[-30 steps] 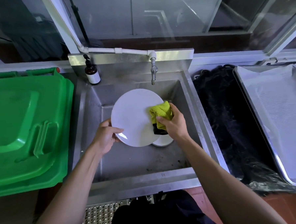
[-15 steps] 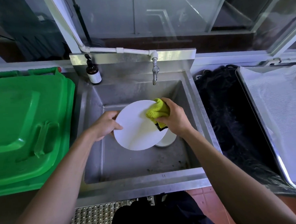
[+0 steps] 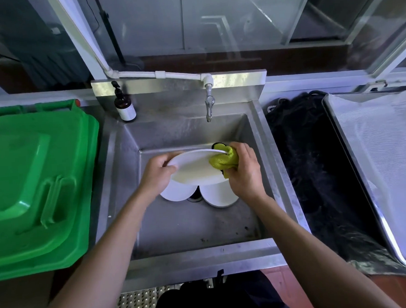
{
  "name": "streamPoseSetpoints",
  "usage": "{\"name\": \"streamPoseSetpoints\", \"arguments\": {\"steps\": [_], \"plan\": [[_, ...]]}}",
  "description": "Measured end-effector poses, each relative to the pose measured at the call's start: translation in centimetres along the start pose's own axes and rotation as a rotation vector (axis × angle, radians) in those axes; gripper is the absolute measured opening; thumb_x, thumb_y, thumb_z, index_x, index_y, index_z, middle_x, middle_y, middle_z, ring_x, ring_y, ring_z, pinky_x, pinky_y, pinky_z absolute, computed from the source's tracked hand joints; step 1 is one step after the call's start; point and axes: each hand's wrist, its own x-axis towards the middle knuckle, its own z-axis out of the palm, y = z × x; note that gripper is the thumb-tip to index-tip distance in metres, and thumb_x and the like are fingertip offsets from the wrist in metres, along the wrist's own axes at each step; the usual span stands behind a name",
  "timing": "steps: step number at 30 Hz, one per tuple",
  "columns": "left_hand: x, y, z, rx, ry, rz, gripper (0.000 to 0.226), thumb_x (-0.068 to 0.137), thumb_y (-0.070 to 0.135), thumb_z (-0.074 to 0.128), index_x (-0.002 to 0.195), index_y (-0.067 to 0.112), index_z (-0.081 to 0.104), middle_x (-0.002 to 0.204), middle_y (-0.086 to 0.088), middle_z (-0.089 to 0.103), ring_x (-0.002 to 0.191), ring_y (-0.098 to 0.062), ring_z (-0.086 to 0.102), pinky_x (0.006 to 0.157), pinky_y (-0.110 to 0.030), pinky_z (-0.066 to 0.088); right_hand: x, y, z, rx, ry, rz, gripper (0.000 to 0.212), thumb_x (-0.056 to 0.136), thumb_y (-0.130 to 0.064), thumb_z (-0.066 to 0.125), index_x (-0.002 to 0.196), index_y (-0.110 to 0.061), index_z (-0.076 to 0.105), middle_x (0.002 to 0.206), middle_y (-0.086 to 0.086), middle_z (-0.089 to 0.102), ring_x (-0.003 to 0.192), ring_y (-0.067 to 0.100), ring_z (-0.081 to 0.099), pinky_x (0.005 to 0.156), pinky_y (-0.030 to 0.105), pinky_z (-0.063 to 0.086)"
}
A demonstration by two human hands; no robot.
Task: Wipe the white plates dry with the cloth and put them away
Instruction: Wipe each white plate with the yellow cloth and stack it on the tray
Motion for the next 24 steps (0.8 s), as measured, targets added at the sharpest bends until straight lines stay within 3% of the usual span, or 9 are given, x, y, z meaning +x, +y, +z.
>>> {"name": "streamPoseSetpoints", "arguments": {"steps": [2, 4, 6, 9, 12, 14, 17, 21, 24], "plan": [[-0.3, -0.5, 1.2, -0.176, 0.039, -0.106, 0.046, 0.086, 0.006, 0.059, 0.124, 0.031, 0.071, 0.114, 0.023, 0.073, 0.099, 0.007, 0.063, 0.087, -0.026, 0.047, 0.1, 0.7, -0.5, -0.038, 0.045, -0.016, 0.055, 0.072, 0.011, 0.063, 0.122, -0.011, 0.058, 0.113, 0.004, 0.058, 0.096, 0.029, 0.050, 0.082, 0.045, 0.045], [-0.7, -1.3, 2.1, -0.394, 0.056, -0.361, 0.046, 0.088, 0.034, 0.063, 0.133, 0.024, 0.064, 0.134, 0.006, 0.067, 0.113, -0.010, 0.063, 0.092, -0.043, 0.048, 0.2, 1.5, -1.1, -0.071, 0.100, -0.055, 0.054, 0.072, 0.014, 0.062, 0.121, -0.010, 0.059, 0.115, 0.006, 0.060, 0.097, 0.031, 0.052, 0.082, 0.047, 0.046], [-1.2, -2.0, 2.9, -0.597, -0.025, -0.593, 0.058, 0.095, 0.060, 0.053, 0.129, 0.013, 0.061, 0.131, -0.012, 0.068, 0.117, -0.029, 0.066, 0.095, -0.055, 0.052, 0.3, 2.4, -1.7, -0.103, 0.153, -0.114, 0.053, 0.072, 0.016, 0.061, 0.119, -0.008, 0.060, 0.118, 0.006, 0.061, 0.096, 0.030, 0.052, 0.081, 0.045, 0.045], [-1.1, -1.0, 4.8, -0.799, -0.177, -0.703, 0.084, 0.091, 0.075, 0.048, 0.126, 0.000, 0.057, 0.123, -0.022, 0.070, 0.111, -0.042, 0.069, 0.085, -0.056, 0.058, 0.4, 3.5, -2.3, -0.129, 0.164, -0.177, 0.053, 0.073, 0.014, 0.055, 0.120, -0.010, 0.060, 0.121, 0.005, 0.060, 0.099, 0.030, 0.053, 0.081, 0.045, 0.043], [0.1, 1.6, 7.4, -0.948, -0.043, -0.688, 0.080, 0.090, 0.066, 0.060, 0.123, -0.007, 0.056, 0.115, -0.026, 0.072, 0.100, -0.046, 0.072, 0.072, -0.048, 0.063, 0.4, 4.5, -2.5, -0.157, 0.147, -0.243, 0.051, 0.076, 0.009, 0.052, 0.122, -0.012, 0.057, 0.122, 0.005, 0.060, 0.101, 0.031, 0.054, 0.081, 0.044, 0.042], [0.8, 2.8, 8.8, -1.017, 0.084, -0.664, 0.062, 0.094, 0.046, 0.068, 0.120, -0.010, 0.058, 0.103, -0.027, 0.074, 0.090, -0.043, 0.075, 0.063, -0.043, 0.063, 0.2, 5.2, -2.5, -0.162, 0.141, -0.273, 0.046, 0.082, 0.006, 0.052, 0.122, -0.014, 0.056, 0.123, 0.003, 0.059, 0.101, 0.029, 0.053, 0.083, 0.038, 0.038], [1.4, 3.6, 10.1, -1.049, 0.183, -0.652, 0.028, 0.098, 0.012, 0.064, 0.116, -0.007, 0.058, 0.089, -0.026, 0.074, 0.079, -0.038, 0.076, 0.057, -0.040, 0.062, 0.1, 6.2, -2.7, -0.152, 0.131, -0.293, 0.038, 0.088, 0.003, 0.057, 0.122, -0.015, 0.056, 0.124, 0.001, 0.058, 0.102, 0.029, 0.054, 0.087, 0.032, 0.031], [1.8, 3.7, 11.1, -1.070, 0.227, -0.623, 0.012, 0.098, 0.005, 0.060, 0.104, -0.005, 0.062, 0.086, -0.020, 0.074, 0.075, -0.030, 0.077, 0.058, -0.039, 0.062, 0.4, 8.2, -3.5, -0.115, 0.037, -0.315, 0.050, 0.084, 0.006, 0.069, 0.128, -0.014, 0.056, 0.131, 0.002, 0.057, 0.111, 0.031, 0.055, 0.095, 0.037, 0.039], [2.0, 4.0, 11.9, -1.076, 0.268, -0.581, 0.012, 0.099, 0.003, 0.059, 0.109, -0.002, 0.064, 0.087, -0.016, 0.077, 0.078, -0.026, 0.077, 0.058, -0.038, 0.062, 1.0, 9.8, -4.9, -0.110, -0.084, -0.371, 0.055, 0.083, 0.008, 0.071, 0.133, -0.011, 0.056, 0.134, 0.006, 0.058, 0.118, 0.032, 0.057, 0.099, 0.043, 0.043]]}}
